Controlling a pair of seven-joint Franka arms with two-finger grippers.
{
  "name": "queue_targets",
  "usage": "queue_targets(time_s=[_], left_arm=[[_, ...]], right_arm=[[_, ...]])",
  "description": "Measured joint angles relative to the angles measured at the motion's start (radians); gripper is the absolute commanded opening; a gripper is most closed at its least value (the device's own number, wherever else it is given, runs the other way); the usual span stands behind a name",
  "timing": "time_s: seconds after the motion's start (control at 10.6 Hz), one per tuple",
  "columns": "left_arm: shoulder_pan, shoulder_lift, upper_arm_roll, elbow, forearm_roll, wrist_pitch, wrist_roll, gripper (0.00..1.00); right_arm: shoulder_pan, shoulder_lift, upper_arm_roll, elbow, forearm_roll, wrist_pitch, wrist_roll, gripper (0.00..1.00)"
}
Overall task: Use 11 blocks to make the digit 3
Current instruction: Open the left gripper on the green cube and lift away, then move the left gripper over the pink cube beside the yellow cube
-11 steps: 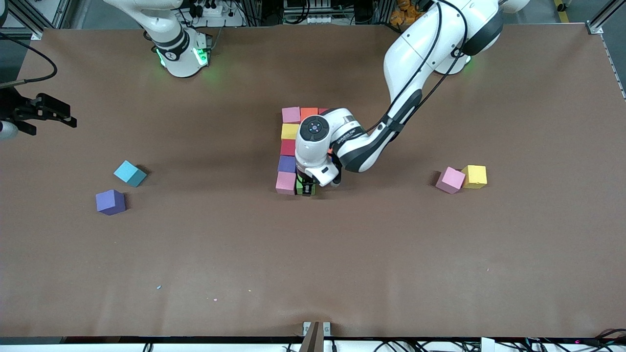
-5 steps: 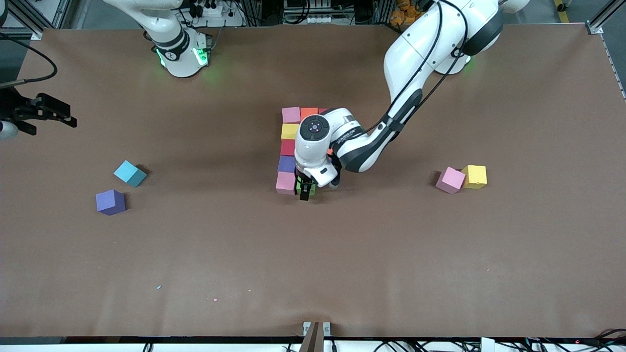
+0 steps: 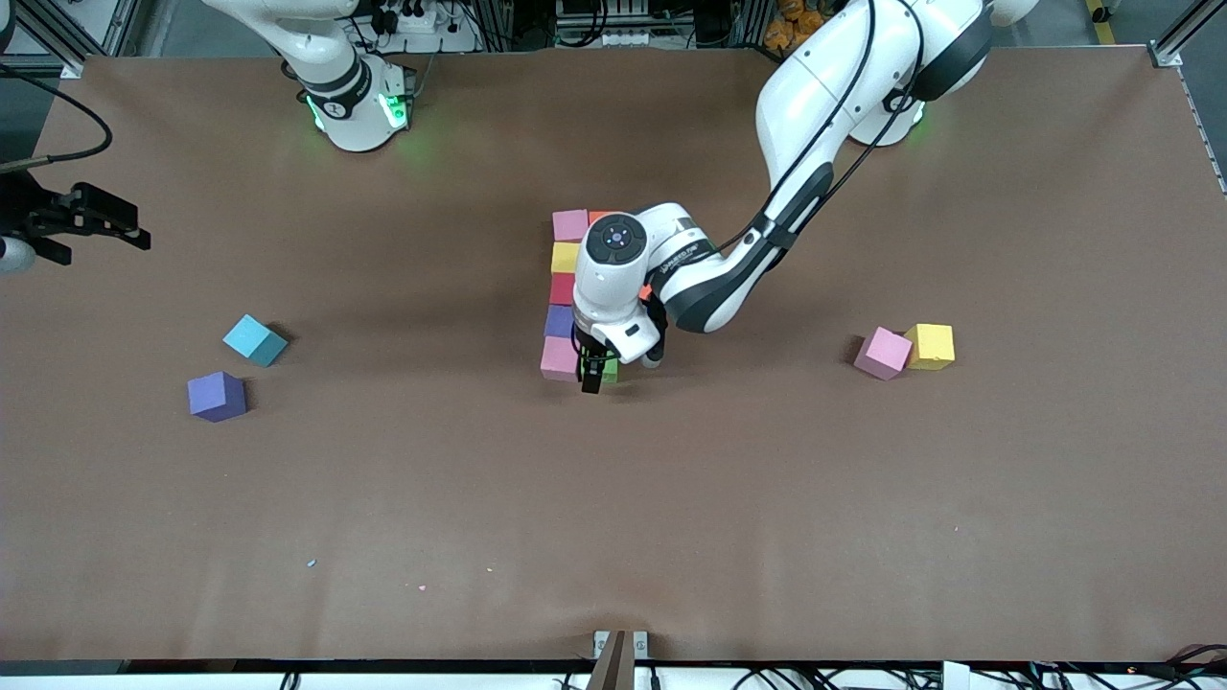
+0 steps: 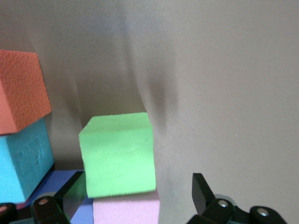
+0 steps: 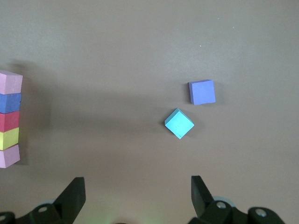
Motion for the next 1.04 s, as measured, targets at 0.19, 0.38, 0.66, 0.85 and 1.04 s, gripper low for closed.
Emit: queue_targets(time_s=[0.19,0.38,0.66,0.85,1.04], left_arm=[[0.001,-0.026,0.000,0.000,0.000,-0.012,0.000,1.00],[0.006,-0.065,0.000,0.000,0.000,-0.042,0.003,1.00],[0.036,-0.163,0.000,-0.023,-0.001,-0.094,0.086,1.00],[0.086,-0.246,-0.005,-0.070,-0.002,-0.104,0.184,1.00],[0.142,-0.310,-0.011,-0.121,-0.005,-0.108,0.300,1.00]], right_arm=[[0.000,0.000,0.000,0.000,0.000,0.000,0.000,1.00],[0.000,0.000,0.000,0.000,0.000,0.000,0.000,1.00],[0.000,0.000,0.000,0.001,0.000,0.000,0.000,1.00],[0.000,0.000,0.000,0.001,-0.001,0.000,0.000,1.00],[0.000,0.000,0.000,0.001,-0.001,-0.001,0.000,1.00]])
